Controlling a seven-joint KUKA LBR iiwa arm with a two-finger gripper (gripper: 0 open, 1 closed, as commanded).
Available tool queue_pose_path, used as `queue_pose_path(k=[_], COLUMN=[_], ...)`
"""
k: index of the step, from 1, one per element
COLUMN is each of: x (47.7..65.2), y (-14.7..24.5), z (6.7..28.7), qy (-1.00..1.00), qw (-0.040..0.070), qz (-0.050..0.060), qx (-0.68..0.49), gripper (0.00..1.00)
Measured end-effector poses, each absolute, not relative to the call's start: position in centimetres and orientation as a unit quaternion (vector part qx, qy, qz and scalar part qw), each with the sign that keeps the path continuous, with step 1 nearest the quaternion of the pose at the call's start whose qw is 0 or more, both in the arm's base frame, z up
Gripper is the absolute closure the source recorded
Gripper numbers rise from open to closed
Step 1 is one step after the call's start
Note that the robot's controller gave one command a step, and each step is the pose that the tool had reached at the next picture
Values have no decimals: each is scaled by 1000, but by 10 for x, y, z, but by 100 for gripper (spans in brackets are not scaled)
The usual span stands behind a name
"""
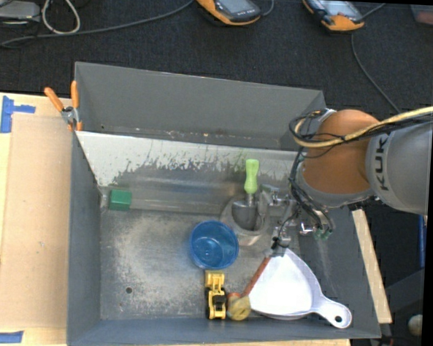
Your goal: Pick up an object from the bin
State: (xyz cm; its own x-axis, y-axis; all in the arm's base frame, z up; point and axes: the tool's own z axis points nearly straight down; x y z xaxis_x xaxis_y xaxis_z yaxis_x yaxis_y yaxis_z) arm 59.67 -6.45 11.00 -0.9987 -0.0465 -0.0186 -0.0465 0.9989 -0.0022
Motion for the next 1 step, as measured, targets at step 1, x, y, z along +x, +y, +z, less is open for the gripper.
queue_pose_path(k=[1], x=[606], y=[-43], z=[80], qy=[1000], qw=[13], qz=[-3], qx=[-15], gripper=[0])
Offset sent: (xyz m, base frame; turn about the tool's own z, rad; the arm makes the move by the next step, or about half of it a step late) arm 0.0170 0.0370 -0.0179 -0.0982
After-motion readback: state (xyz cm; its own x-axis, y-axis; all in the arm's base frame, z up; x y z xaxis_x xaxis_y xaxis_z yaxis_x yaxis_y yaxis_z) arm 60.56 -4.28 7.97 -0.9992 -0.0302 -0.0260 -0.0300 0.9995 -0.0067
